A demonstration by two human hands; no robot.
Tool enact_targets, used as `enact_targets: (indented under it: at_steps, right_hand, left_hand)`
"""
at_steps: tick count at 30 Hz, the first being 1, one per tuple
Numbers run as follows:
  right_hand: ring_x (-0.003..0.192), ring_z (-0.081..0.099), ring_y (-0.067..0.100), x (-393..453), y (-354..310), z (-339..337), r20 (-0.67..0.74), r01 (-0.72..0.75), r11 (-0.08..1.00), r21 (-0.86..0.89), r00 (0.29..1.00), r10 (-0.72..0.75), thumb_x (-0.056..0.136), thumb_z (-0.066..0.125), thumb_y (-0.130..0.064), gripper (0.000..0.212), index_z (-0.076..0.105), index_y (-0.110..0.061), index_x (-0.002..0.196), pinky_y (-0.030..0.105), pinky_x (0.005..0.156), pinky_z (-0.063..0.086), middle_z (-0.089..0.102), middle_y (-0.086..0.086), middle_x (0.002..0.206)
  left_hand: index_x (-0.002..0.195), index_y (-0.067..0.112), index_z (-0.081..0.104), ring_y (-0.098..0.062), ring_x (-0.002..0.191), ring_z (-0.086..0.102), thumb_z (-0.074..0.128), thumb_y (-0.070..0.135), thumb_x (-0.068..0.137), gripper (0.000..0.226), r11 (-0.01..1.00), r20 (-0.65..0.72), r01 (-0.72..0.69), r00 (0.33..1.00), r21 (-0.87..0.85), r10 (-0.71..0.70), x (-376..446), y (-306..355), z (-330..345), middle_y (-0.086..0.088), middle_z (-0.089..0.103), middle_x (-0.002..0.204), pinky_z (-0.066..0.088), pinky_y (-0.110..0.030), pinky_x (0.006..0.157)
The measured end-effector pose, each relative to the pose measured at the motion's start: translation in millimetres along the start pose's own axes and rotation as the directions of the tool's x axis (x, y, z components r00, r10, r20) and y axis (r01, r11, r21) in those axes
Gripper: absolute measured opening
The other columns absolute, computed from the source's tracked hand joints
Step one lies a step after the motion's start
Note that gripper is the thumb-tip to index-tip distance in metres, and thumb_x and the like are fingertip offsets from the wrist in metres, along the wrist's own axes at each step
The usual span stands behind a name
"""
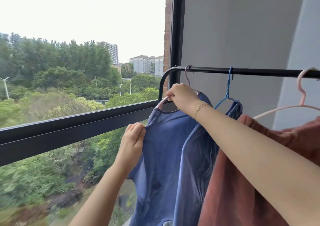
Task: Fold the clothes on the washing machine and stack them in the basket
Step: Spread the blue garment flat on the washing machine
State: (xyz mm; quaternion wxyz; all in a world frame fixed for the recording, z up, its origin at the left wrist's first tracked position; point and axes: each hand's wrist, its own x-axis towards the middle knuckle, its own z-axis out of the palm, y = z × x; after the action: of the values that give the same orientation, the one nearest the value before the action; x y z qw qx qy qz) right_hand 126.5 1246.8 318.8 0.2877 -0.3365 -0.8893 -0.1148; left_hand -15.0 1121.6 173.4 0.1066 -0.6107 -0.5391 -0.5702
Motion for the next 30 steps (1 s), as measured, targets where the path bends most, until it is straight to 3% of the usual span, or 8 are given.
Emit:
enact_targets:
  at_steps: [6,12,17,20,22,24,27,30]
  right_hand:
    - [0.086,0.057,0.029,-1.5,-14.4,0.1,-0.131,-0.037,0.998,0.054,0.99,0.044,0.096,0.048,-0.007,0.026,0.073,-0.008,0.104,0.031,0.071,0.042,0.06,0.012,0.1]
    - [0.089,0.059,0.03,-7.8,-21.5,-6.0,-0.272,-0.077,0.987,0.144,0.955,0.114,0.099,0.047,-0.009,0.023,0.069,-0.004,0.106,0.028,0.069,0.038,0.062,0.014,0.102]
    - [0.098,0.06,0.029,-10.4,-23.2,-17.9,-0.263,-0.118,0.96,0.253,0.947,0.186,0.098,0.049,-0.012,0.023,0.068,-0.006,0.11,0.029,0.078,0.043,0.064,0.014,0.108]
    - [0.116,0.054,0.027,-20.3,-31.8,-23.0,-0.198,-0.188,0.889,0.418,0.936,0.292,0.099,0.045,-0.008,0.037,0.051,-0.009,0.135,0.027,0.089,0.042,0.054,0.014,0.131]
    - [0.125,0.046,0.021,-31.3,-40.1,-29.6,-0.109,-0.241,0.711,0.66,0.906,0.408,0.098,0.037,0.0,0.057,0.026,-0.017,0.151,0.025,0.088,0.043,0.037,0.009,0.149]
    - [0.12,0.042,0.014,-44.3,-48.6,-33.5,0.035,-0.286,0.37,0.884,0.83,0.557,0.096,0.03,0.003,0.066,0.012,-0.023,0.154,0.031,0.092,0.044,0.025,0.004,0.157]
    - [0.13,0.041,0.023,-58.9,-56.5,-25.1,0.268,-0.27,-0.096,0.958,0.725,0.635,0.095,0.028,0.003,0.061,0.021,-0.016,0.152,0.041,0.108,0.035,0.032,0.01,0.152]
    - [0.101,0.052,0.015,-81.4,-64.4,-8.8,0.372,-0.368,-0.141,0.919,0.696,0.613,0.098,0.03,0.001,0.038,0.043,-0.003,0.132,0.026,0.095,0.039,0.053,0.006,0.114]
  left_hand:
    - [0.078,0.014,0.054,-0.012,0.077,0.051,0.038,0.018,0.104,0.031,0.606,0.074,0.406,0.865,-0.684,-0.496,-21.1,11.7,-10.8,-0.001,0.058,0.078,0.041,-0.028,0.07]
    - [0.098,0.018,0.066,-0.012,0.092,0.061,0.038,0.024,0.104,0.03,0.578,0.119,0.499,0.814,-0.646,-0.569,-30.2,24.2,-11.0,-0.001,0.069,0.097,0.048,-0.029,0.083]
    - [0.088,0.02,0.063,0.001,0.071,0.062,0.037,0.021,0.104,0.031,0.552,0.145,0.528,0.795,-0.645,-0.59,-26.8,43.3,-9.4,0.009,0.07,0.077,0.049,-0.014,0.065]
    - [0.094,0.016,0.061,-0.007,0.081,0.059,0.039,0.025,0.104,0.026,0.545,0.133,0.513,0.797,-0.663,-0.589,-8.7,48.7,-12.0,0.002,0.065,0.088,0.047,-0.021,0.07]
    - [0.108,0.011,0.061,-0.01,0.09,0.058,0.041,0.026,0.103,0.025,0.553,0.116,0.507,0.797,-0.662,-0.592,-2.7,51.5,-12.8,-0.001,0.065,0.099,0.047,-0.02,0.075]
    - [0.102,0.012,0.062,-0.008,0.088,0.059,0.042,0.024,0.103,0.023,0.552,0.13,0.518,0.795,-0.654,-0.593,-5.1,53.5,-10.8,0.003,0.066,0.094,0.047,-0.017,0.073]
    - [0.097,0.016,0.064,-0.008,0.087,0.062,0.044,0.022,0.103,0.021,0.543,0.188,0.571,0.776,-0.615,-0.603,-9.8,61.7,-5.0,0.005,0.068,0.09,0.049,-0.017,0.075]
    - [0.104,0.014,0.064,-0.014,0.097,0.06,0.045,0.022,0.102,0.021,0.566,0.197,0.592,0.771,-0.573,-0.606,-16.3,65.9,-1.1,-0.004,0.068,0.104,0.047,-0.026,0.088]
